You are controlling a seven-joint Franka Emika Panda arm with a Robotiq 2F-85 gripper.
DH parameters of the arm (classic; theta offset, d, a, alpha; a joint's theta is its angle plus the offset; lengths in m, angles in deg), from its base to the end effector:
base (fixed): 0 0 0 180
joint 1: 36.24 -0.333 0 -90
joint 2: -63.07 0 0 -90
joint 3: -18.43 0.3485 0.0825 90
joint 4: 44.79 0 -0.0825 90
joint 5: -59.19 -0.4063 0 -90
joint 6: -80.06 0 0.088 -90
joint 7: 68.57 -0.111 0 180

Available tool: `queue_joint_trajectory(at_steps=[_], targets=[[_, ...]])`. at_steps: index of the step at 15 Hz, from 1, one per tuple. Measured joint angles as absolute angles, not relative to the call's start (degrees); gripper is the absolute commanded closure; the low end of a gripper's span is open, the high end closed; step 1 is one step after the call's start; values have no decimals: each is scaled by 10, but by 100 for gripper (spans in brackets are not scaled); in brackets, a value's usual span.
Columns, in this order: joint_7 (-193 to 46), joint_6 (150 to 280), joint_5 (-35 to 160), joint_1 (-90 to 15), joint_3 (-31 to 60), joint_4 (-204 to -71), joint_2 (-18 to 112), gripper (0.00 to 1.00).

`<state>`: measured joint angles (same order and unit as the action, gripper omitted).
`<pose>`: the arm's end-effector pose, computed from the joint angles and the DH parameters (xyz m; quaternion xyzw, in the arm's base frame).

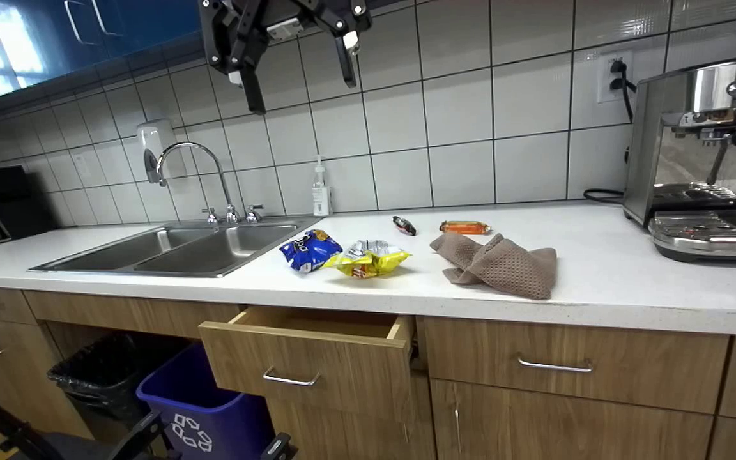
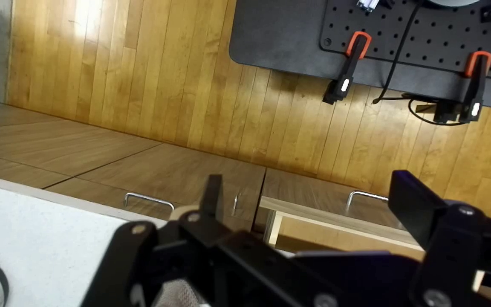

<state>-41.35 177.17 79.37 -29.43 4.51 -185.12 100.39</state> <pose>0.3128 -0.1673 0.5235 0.9867 0.1160 -0.0894 0.0711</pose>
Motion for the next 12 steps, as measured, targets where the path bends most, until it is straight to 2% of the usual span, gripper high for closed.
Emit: queue_joint_trajectory(at_steps=[12], targets=[[-463,1844,758,-309,48,-1901,1004,0]])
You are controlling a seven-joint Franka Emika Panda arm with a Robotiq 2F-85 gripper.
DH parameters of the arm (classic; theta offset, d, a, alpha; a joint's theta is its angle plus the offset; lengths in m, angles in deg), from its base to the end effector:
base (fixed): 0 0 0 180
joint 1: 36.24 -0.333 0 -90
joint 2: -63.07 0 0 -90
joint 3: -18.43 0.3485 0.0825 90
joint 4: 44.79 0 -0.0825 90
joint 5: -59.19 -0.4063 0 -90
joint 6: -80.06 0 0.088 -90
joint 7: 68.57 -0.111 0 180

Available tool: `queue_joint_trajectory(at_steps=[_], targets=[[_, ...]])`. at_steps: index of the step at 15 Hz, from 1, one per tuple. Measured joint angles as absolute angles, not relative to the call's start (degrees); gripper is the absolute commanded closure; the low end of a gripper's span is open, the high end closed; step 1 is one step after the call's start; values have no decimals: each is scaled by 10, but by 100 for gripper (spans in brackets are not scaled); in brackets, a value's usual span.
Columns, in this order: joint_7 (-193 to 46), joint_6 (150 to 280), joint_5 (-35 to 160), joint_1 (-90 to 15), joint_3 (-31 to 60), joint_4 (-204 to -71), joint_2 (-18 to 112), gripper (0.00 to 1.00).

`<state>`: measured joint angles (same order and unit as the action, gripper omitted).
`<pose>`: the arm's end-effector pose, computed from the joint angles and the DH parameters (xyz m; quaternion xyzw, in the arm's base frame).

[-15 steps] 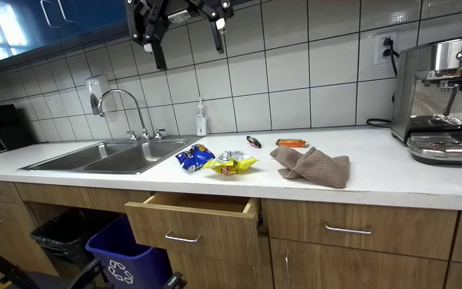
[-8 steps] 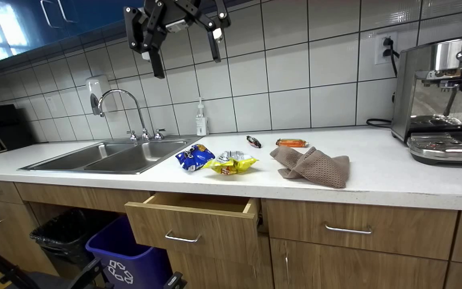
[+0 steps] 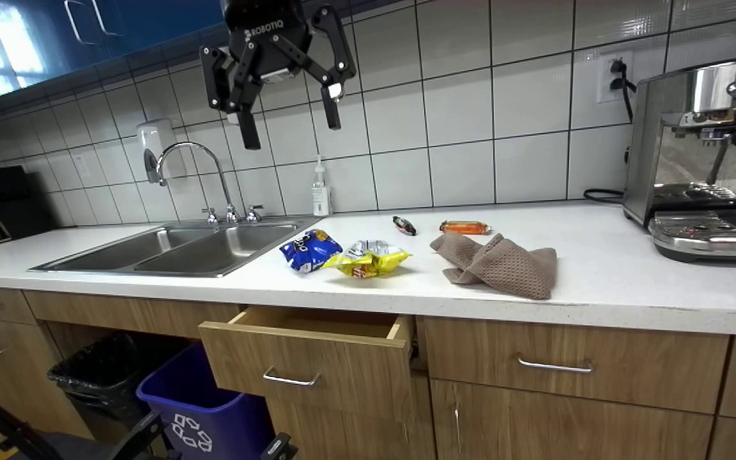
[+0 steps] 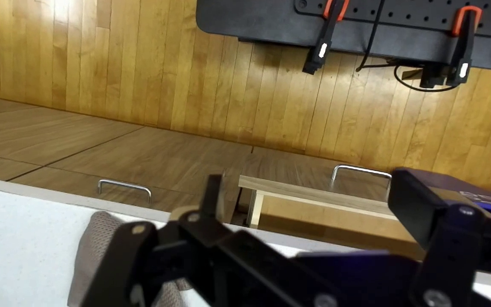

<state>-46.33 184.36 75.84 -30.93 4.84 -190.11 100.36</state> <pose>0.3232 -0.1433 0.4900 0.9924 0.0964 -0.0562 0.0523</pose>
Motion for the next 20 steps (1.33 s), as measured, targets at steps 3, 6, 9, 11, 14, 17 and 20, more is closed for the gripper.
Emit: queue_joint_trajectory(at_steps=[3,6,9,11,14,17,20], targets=[[-474,1873,743,-312,53,-1916,1004,0],[-490,1900,726,-316,60,-1931,1004,0],[-511,1928,710,-319,69,-1944,1003,0],[-526,1948,702,-319,77,-1952,1000,0],[-550,1980,694,-319,89,-1965,992,0],[-570,2010,690,-320,99,-1977,981,0],[-585,2038,681,-321,109,-1989,967,0]])
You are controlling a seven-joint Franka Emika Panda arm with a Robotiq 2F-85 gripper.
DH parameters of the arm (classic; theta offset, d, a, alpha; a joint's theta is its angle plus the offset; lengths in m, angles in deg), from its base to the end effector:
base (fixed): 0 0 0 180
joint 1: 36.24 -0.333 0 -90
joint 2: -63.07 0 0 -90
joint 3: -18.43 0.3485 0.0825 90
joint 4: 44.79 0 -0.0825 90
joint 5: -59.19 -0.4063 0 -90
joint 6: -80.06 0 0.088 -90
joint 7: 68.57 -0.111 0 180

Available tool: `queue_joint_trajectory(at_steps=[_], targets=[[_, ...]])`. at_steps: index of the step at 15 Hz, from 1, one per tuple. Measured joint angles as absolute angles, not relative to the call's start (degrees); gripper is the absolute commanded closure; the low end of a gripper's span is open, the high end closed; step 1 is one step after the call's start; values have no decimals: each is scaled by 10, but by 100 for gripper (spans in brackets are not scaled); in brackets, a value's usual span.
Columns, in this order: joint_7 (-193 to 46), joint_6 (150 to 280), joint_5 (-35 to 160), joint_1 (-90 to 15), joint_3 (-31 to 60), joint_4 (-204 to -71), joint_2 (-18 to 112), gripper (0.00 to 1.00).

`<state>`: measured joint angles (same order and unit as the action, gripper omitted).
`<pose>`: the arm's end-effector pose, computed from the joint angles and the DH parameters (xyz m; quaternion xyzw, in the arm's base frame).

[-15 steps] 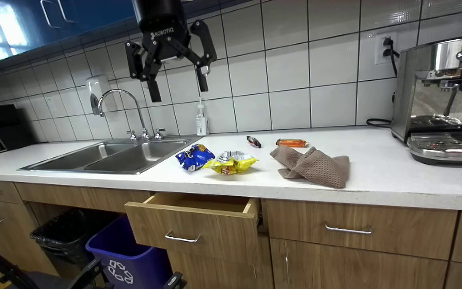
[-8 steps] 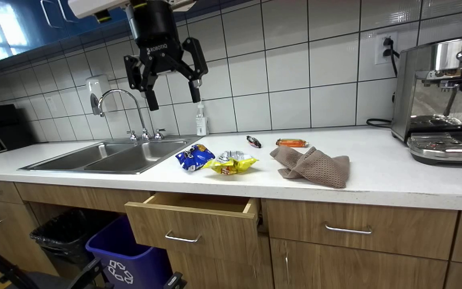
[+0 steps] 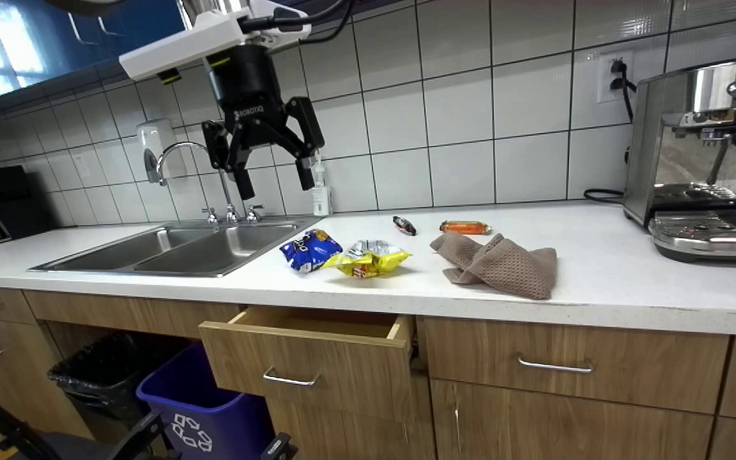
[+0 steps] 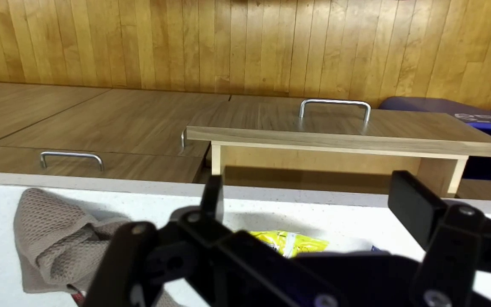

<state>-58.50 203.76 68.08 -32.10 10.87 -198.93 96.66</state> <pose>0.3539 -0.0790 0.4257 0.9985 0.0371 0.0213 0.0335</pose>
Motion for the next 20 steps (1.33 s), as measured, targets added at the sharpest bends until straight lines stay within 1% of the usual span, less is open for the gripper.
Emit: queue_joint_trajectory(at_steps=[9,20], targets=[[-624,2115,659,-335,135,-2007,895,0],[-641,2248,636,-351,154,-2010,780,0]])
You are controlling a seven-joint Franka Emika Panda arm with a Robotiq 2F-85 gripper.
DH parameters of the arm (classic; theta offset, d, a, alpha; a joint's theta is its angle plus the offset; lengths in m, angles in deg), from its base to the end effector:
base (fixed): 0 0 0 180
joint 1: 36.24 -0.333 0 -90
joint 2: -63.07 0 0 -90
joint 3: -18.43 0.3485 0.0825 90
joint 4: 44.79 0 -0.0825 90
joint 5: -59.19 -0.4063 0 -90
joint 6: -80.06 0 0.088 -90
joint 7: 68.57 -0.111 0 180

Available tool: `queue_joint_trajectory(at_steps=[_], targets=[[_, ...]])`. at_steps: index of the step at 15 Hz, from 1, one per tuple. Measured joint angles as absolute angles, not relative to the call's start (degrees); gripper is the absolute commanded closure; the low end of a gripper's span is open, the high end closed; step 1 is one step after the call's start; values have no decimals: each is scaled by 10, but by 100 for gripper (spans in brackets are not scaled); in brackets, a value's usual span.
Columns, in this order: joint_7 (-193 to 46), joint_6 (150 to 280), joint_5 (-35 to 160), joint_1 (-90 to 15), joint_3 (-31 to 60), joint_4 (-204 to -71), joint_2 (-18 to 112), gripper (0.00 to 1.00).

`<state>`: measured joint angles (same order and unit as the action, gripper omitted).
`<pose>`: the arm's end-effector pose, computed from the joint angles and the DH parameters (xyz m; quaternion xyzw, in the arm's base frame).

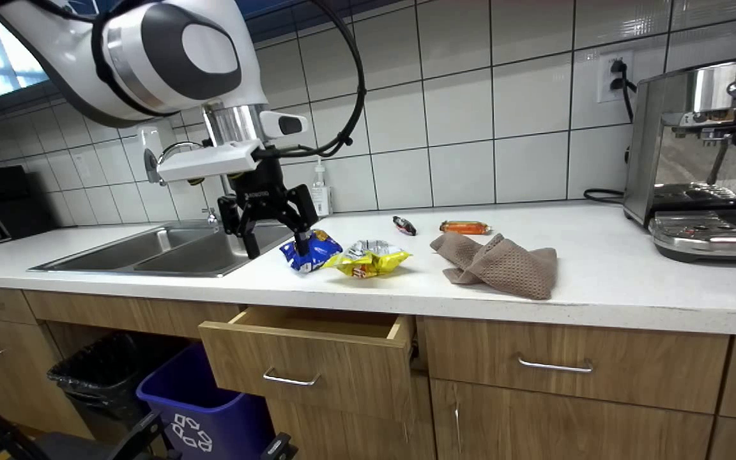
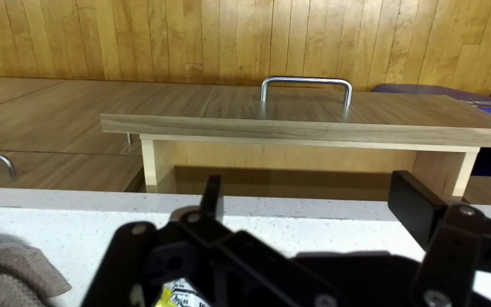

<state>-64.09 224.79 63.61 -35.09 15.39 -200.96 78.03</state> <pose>0.4022 -0.0280 0.3204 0.9988 0.0340 0.0294 0.0186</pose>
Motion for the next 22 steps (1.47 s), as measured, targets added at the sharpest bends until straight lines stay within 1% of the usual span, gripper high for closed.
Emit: queue_joint_trajectory(at_steps=[10,22], targets=[[-655,2348,636,-362,176,-1997,659,0],[-658,2377,638,-373,179,-1919,523,0]])
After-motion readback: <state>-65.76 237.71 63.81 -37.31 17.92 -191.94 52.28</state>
